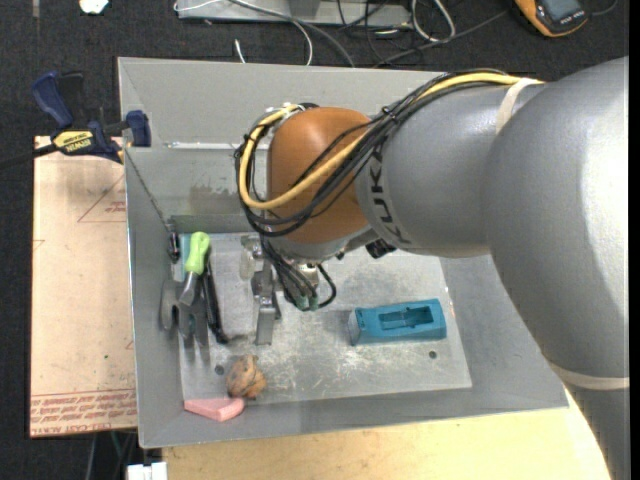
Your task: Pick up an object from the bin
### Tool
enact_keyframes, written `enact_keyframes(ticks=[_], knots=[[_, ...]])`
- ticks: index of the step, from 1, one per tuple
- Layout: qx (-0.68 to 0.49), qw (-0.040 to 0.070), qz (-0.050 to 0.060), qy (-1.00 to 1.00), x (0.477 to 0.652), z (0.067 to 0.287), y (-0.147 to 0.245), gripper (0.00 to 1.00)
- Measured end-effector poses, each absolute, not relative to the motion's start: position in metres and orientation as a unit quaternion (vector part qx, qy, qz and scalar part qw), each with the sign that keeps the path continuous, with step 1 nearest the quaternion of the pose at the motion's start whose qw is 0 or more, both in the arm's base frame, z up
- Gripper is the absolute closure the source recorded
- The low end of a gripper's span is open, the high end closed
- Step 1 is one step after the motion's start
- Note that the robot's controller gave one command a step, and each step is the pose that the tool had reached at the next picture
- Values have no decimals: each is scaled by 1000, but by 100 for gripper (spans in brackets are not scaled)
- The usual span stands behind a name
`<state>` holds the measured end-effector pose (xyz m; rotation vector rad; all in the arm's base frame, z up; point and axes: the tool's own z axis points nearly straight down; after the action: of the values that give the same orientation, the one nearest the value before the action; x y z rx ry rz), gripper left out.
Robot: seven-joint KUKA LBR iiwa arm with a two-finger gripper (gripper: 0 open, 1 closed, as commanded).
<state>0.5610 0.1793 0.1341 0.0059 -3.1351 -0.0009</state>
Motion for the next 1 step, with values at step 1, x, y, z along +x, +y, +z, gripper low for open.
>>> enact_keyframes(ticks=[1], knots=[[0,0,-1,-1000,563,138,179,0]])
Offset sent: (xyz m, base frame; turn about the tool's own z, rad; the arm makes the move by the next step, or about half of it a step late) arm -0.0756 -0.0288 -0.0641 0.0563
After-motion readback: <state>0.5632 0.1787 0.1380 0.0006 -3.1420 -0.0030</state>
